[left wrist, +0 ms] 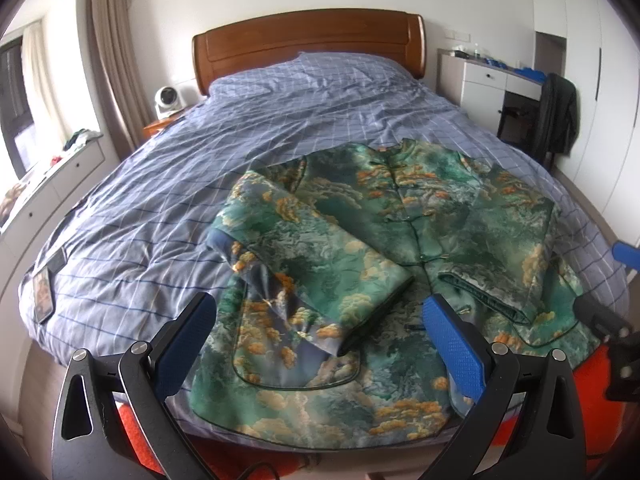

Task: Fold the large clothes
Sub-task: 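Grasp the folded sleeve cuff with the right gripper and lift it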

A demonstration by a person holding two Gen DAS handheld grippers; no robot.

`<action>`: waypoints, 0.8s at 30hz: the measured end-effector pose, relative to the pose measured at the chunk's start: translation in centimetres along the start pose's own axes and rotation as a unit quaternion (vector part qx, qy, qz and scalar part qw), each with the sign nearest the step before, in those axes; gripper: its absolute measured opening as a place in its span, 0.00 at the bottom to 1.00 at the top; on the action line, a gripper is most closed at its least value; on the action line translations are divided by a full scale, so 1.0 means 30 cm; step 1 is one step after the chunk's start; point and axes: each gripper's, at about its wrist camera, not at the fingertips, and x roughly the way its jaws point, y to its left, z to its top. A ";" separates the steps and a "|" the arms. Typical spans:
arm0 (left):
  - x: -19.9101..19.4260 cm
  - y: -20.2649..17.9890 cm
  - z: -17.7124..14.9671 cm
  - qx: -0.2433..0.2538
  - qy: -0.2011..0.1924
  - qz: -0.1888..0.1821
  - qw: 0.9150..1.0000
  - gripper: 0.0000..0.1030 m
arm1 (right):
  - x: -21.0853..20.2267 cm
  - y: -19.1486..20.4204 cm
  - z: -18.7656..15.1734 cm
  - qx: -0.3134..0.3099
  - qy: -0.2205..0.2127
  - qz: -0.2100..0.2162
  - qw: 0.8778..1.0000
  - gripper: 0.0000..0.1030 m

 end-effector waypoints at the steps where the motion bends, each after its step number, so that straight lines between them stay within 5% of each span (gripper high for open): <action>1: 0.001 0.000 0.000 0.001 0.000 -0.003 1.000 1.00 | 0.015 0.003 -0.007 -0.007 0.012 -0.013 1.000 1.00; 8: 0.031 0.039 -0.031 -0.003 0.026 -0.027 0.999 1.00 | 0.127 -0.048 -0.068 -0.016 0.073 -0.025 0.997 1.00; 13: 0.053 0.078 -0.081 -0.004 0.047 -0.031 0.998 1.00 | 0.212 -0.106 -0.056 -0.023 0.098 0.016 0.995 1.00; 20: 0.035 0.101 -0.109 -0.022 0.057 -0.059 0.996 1.00 | 0.455 0.002 -0.078 -0.140 0.154 0.055 0.977 0.98; 22: 0.024 0.111 -0.105 -0.029 0.054 -0.067 0.996 1.00 | 0.521 0.015 -0.101 -0.172 0.166 0.035 0.970 0.73; 24: 0.015 0.119 -0.104 -0.030 0.050 -0.070 0.996 1.00 | 0.564 -0.016 -0.110 -0.158 0.186 0.034 0.969 0.60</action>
